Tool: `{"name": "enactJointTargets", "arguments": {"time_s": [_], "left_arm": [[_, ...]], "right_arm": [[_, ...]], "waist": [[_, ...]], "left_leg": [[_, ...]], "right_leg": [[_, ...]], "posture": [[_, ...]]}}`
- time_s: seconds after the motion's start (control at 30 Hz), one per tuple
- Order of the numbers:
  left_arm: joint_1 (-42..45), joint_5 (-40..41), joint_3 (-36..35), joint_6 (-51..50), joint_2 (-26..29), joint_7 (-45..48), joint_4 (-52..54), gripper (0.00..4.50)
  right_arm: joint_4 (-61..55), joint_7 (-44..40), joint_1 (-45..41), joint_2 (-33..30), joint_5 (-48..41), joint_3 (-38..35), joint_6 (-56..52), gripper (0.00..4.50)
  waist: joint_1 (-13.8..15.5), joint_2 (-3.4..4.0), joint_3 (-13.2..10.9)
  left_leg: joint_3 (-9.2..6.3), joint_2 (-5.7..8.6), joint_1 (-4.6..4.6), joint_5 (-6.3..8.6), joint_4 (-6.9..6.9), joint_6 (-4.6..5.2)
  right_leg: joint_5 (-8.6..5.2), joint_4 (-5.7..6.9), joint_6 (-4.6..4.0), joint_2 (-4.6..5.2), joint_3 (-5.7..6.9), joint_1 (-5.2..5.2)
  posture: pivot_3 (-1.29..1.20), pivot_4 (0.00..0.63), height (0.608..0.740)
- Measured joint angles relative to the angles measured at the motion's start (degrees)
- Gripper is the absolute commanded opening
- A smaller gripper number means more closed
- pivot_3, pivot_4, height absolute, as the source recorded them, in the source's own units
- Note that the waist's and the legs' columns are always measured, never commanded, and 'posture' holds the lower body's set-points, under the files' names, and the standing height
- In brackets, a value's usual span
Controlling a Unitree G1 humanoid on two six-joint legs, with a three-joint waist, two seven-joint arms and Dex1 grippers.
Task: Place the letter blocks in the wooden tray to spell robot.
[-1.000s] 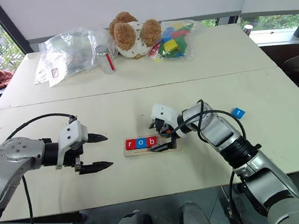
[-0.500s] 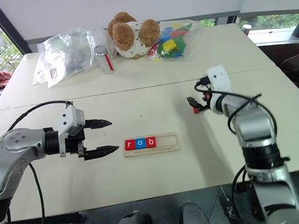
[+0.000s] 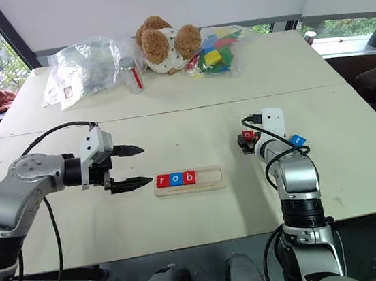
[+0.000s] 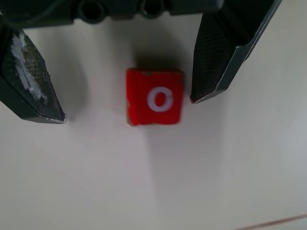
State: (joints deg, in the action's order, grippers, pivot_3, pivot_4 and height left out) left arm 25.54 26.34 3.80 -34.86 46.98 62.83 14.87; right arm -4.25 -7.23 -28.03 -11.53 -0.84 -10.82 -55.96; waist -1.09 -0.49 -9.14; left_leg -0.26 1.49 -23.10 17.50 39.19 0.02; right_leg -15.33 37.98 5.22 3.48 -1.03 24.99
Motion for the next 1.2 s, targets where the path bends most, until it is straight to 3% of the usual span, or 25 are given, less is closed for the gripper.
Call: {"name": "enactJointTargets", "arguments": {"time_s": [0.07,0.2,0.23,0.27,0.5,0.77,1.0,1.2], "left_arm": [[-0.09,-0.17,0.00,0.13,-0.11,-0.36,0.04,4.50],[-0.58,-0.86,0.05,0.39,-0.32,-0.80,0.48,4.50],[-0.59,-0.89,0.05,0.40,-0.34,-0.84,0.50,4.50],[-0.61,-0.94,0.05,0.41,-0.34,-0.86,0.49,4.50],[-0.58,-1.62,0.33,0.60,-1.02,-0.63,0.53,4.50],[1.52,-2.61,4.08,2.70,-2.93,1.55,-2.01,4.50],[3.45,-3.40,5.12,4.35,-4.49,3.12,-4.43,4.50],[3.56,-5.69,6.46,6.29,-4.51,3.52,-6.30,4.50]], "right_arm": [[0.45,0.70,-0.02,0.69,-0.08,0.39,0.81,3.70],[1.65,1.72,-0.51,2.04,-0.31,1.74,1.93,1.60],[1.76,2.09,-0.64,2.13,-0.30,1.99,2.00,1.20],[1.93,2.41,-0.68,2.18,-0.30,2.25,2.00,1.18],[-2.48,4.51,1.12,2.34,-0.44,2.25,-1.38,1.18],[-39.52,9.69,13.96,11.15,0.56,-2.94,-29.46,1.18],[-40.30,11.47,14.18,16.23,2.08,-4.11,-34.51,1.18],[-38.50,10.66,16.16,14.70,1.90,-1.93,-29.92,4.10]], "waist": [[-0.05,0.00,0.00],[-0.08,0.00,0.00],[-0.01,0.00,0.00],[0.08,0.00,0.00],[0.23,0.00,0.00],[0.14,0.02,0.00],[0.15,0.02,0.00],[0.11,0.02,0.00]], "left_leg": [[0.01,0.00,0.03,0.01,0.00,0.02],[0.02,0.00,0.28,0.06,0.00,0.10],[0.01,0.00,0.34,0.06,0.00,0.11],[0.00,0.00,0.47,0.08,0.00,0.14],[-0.03,-0.01,0.61,0.11,-0.08,0.18],[-0.04,0.00,0.52,0.14,-0.07,0.21],[-0.03,0.00,0.67,0.13,-0.07,0.21],[-0.03,-0.01,0.66,0.13,-0.09,0.21]], "right_leg": [[0.00,0.00,0.00,0.00,-0.01,-0.03],[0.00,-0.01,0.00,0.00,-0.02,-0.23],[0.00,-0.01,0.00,0.00,-0.02,-0.30],[0.00,-0.08,0.00,0.01,-0.01,-0.41],[-0.01,-0.09,-0.01,0.01,-0.01,-0.50],[-0.01,-0.19,-0.01,-0.01,-0.02,-0.46],[-0.02,-0.12,-0.02,-0.14,-0.01,-0.55],[-0.02,-0.16,-0.02,-0.15,-0.02,-0.55]], "posture": [[0.00,0.150,0.740],[0.00,0.150,0.740],[0.00,0.150,0.740],[0.00,0.150,0.740],[0.00,0.150,0.740],[0.00,0.150,0.740],[0.00,0.150,0.740],[0.00,0.150,0.740]]}}
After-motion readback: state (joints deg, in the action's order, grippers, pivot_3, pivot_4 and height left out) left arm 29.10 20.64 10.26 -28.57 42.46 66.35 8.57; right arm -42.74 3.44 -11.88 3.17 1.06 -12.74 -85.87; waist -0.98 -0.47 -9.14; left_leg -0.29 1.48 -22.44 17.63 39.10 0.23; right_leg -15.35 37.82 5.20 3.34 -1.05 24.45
